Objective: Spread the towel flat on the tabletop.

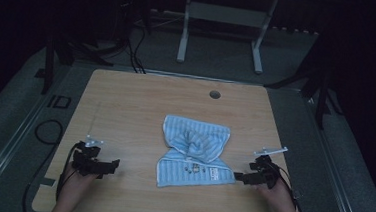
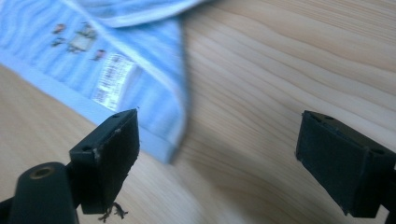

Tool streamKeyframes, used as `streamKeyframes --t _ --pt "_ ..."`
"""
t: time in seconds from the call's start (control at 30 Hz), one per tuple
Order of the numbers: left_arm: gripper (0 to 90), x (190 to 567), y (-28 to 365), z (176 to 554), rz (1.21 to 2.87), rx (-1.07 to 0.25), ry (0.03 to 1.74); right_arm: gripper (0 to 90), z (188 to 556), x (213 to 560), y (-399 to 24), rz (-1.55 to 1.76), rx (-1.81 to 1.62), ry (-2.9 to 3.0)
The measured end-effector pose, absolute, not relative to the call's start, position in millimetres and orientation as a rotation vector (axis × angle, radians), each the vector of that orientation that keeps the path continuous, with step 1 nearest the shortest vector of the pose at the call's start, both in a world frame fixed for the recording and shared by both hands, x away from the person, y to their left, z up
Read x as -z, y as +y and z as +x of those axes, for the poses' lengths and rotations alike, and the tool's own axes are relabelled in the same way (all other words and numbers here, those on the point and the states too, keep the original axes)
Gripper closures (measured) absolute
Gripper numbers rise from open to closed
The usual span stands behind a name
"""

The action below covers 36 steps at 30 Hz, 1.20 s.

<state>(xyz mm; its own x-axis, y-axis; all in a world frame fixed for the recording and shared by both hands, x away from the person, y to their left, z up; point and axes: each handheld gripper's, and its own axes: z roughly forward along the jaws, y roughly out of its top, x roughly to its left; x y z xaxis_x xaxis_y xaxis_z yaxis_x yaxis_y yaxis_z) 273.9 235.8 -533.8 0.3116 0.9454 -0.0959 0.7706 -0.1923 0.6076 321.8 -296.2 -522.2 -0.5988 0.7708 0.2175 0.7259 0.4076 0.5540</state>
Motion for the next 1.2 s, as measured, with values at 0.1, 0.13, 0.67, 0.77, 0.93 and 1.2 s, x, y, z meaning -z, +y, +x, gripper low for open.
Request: streamKeyframes --t 0.1,0.13,0.67,0.77,0.93,1.2 --pt "4.2 531.2 215.6 278.7 2.082 -0.359 1.433 19.1 321.7 521.9 -283.7 1.285 -0.943 2.602" --pt "4.3 531.2 210.6 280.0 2.094 -0.347 1.417 27.5 321.3 521.0 -278.2 1.249 -0.938 2.607" --pt "31.0 529.9 123.1 304.5 2.319 -0.319 1.083 48.9 330.1 518.9 -209.4 0.923 -0.864 2.717" --pt "31.2 527.8 112.2 309.5 2.328 -0.314 1.05 48.9 331.0 518.0 -201.2 0.894 -0.864 2.727" --pt "35.4 521.7 93.9 319.6 2.371 -0.309 0.995 50.4 336.1 517.1 -185.4 0.845 -0.84 2.738" --pt "37.0 515.5 61.1 340.9 2.407 -0.313 0.918 70.0 346.5 516.0 -171.5 0.819 -0.801 2.751"
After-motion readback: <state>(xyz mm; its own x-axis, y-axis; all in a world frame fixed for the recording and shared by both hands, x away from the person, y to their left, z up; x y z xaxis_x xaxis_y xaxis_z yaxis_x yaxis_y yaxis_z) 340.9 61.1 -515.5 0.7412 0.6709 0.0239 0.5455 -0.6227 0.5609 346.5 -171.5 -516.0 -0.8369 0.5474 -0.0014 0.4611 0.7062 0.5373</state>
